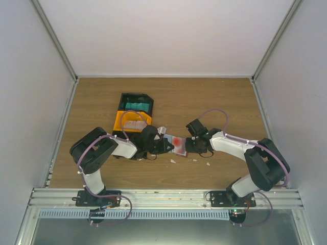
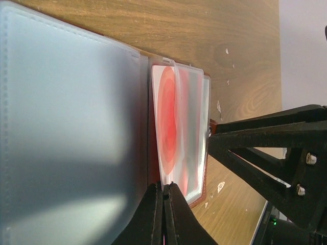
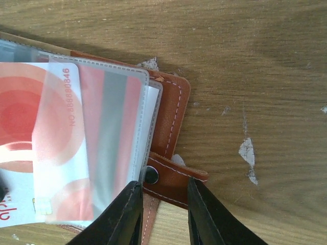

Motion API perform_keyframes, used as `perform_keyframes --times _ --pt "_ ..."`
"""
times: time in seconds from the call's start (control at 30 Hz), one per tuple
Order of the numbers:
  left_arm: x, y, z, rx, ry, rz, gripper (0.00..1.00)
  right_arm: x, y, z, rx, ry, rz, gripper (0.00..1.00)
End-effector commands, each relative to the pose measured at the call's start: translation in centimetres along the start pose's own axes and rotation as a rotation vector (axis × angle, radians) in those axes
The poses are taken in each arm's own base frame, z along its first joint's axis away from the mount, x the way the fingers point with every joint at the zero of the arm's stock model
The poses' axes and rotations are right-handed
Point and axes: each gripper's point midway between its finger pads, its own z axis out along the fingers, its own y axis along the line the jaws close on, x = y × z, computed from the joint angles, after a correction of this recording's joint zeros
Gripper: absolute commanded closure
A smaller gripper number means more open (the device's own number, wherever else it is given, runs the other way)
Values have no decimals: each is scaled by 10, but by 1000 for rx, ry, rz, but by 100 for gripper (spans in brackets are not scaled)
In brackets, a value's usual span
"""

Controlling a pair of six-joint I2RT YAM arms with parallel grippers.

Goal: Put the credit cards into the card holder
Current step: Insert the credit card into the card holder.

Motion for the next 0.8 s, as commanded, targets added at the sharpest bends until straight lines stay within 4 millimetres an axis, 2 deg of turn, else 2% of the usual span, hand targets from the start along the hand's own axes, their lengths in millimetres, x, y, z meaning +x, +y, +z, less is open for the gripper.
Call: perform_keyframes --times 0.0,0.1,0.23,0.43,0.77 --pt "10 10 3 2 32 -38 100 8 -1 10 -14 35 15 74" --pt "20 18 3 -26 64 -107 100 11 0 13 -22 47 18 75" --pt "29 20 3 -28 79 -143 100 12 -1 15 -23 49 24 75" --pt "21 12 10 -12 84 -98 100 17 3 19 -52 71 10 76" --pt "19 3 23 24 165 -2 100 21 7 27 -78 100 -11 81"
